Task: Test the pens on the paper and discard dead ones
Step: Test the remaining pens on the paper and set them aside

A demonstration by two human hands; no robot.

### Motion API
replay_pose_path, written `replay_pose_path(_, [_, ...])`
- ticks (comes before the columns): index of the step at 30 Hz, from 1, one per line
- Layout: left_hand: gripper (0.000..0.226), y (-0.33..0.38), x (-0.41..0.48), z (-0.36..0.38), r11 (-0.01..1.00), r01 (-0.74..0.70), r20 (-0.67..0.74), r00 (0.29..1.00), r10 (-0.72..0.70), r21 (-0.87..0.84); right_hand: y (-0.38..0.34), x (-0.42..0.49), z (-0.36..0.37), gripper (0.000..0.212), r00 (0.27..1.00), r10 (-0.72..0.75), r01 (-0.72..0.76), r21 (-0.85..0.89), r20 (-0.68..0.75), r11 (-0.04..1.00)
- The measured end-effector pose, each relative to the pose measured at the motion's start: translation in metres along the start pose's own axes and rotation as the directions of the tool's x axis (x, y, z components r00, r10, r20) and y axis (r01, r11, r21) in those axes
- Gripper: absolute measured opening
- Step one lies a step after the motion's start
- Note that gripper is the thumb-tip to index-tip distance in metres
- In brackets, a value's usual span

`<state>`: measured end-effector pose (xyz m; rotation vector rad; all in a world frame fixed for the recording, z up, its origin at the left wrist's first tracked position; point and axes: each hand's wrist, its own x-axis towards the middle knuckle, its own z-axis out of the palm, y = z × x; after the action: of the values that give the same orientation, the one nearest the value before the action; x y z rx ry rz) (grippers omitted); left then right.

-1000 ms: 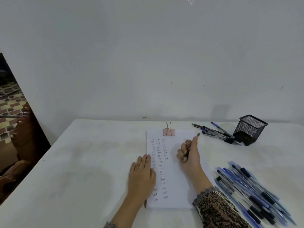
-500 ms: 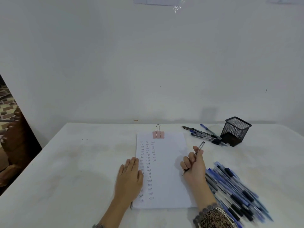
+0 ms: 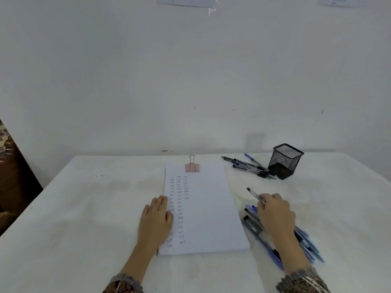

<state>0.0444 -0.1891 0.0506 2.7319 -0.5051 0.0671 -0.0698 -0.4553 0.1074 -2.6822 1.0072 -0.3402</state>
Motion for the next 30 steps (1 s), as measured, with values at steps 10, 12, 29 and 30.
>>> replay_pose_path(10, [0.099, 0.000, 0.000, 0.000, 1.000, 0.000, -0.019, 1.000, -0.001, -0.026, 0.013, 0.055, -0.033, 0.026, 0.981, 0.038, -0.038, -0.005, 0.193, 0.999])
replay_pose_path(12, [0.099, 0.000, 0.001, 0.000, 1.000, 0.003, -0.021, 1.000, -0.003, -0.020, -0.004, 0.089, -0.037, 0.027, 0.992, 0.048, -0.042, -0.056, 0.115, 0.998])
replay_pose_path(29, [0.096, -0.001, 0.006, 0.001, 1.000, 0.018, 0.017, 1.000, -0.018, 0.010, -0.010, 0.199, 0.014, 0.027, 0.988, -0.056, 0.111, -0.407, 0.144, 0.907])
replay_pose_path(30, [0.097, -0.001, 0.007, 0.001, 1.000, 0.020, 0.022, 1.000, -0.020, 0.011, -0.011, 0.199, 0.013, 0.025, 0.990, -0.044, 0.090, -0.364, 0.132, 0.927])
